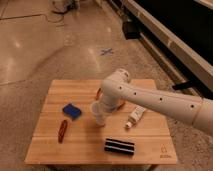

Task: Place the ceramic cup in the ceramic bowl

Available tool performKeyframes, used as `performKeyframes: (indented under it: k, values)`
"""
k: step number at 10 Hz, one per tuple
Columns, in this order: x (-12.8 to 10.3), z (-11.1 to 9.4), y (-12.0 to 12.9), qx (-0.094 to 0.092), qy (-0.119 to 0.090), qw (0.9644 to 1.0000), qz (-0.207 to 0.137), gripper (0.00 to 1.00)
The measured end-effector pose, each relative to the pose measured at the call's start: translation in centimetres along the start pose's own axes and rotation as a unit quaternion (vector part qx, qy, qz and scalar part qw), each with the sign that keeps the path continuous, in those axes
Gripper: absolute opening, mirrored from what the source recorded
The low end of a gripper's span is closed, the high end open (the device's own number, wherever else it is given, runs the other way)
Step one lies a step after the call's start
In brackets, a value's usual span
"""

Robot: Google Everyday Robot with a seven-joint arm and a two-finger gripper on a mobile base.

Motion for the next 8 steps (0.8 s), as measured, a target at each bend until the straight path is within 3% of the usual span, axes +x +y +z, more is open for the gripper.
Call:
performKeyframes:
  k: [5, 8]
  values:
    - [1.4, -5.8, -5.0, 0.051, 0.003, 0.9987, 0.002, 0.00]
    - [5.3, -7.1, -8.4, 0.080, 0.019, 0.9960, 0.033, 0.00]
